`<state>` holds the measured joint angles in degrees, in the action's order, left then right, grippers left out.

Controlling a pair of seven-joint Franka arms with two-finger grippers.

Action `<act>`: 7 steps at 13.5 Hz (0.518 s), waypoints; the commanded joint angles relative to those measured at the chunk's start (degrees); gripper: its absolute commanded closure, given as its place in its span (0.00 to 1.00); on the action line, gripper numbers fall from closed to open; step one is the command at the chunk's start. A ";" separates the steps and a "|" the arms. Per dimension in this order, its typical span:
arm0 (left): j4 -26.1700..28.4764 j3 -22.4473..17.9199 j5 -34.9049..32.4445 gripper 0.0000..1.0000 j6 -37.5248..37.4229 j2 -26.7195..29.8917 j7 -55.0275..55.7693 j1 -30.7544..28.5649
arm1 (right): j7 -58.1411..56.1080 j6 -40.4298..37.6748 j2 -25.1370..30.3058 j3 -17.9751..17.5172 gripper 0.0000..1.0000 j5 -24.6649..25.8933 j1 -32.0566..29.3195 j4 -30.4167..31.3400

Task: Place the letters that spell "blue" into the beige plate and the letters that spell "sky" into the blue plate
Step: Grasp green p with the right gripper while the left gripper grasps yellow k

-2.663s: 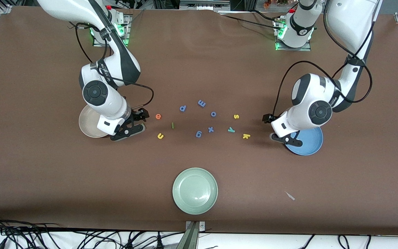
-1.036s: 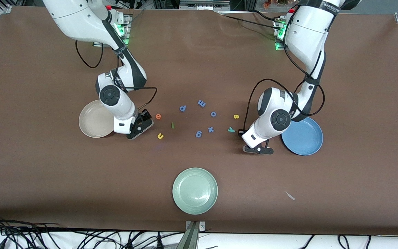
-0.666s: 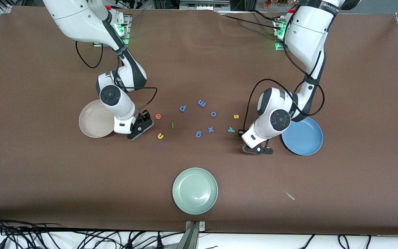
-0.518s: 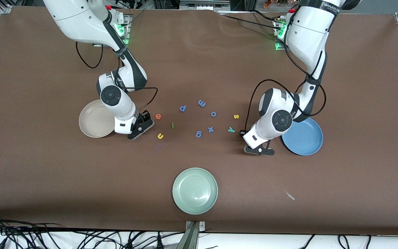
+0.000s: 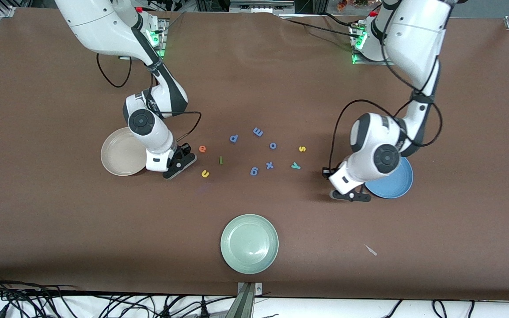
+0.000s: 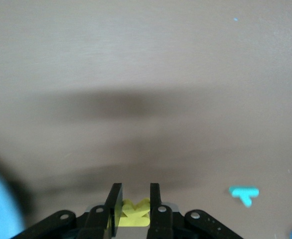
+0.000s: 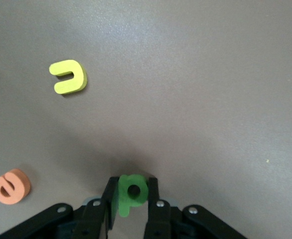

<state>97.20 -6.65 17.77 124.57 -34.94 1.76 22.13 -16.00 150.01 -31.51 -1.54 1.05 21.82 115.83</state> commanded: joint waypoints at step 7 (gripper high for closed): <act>11.69 1.47 0.60 0.72 -1.79 7.08 -25.05 -13.43 | -2.70 -15.52 8.04 6.17 0.87 0.18 -0.46 -3.24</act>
<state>107.56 -5.92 17.77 121.93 -28.26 -20.56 8.86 -16.27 138.09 -26.15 1.67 1.05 21.73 111.66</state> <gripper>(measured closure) 0.731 0.727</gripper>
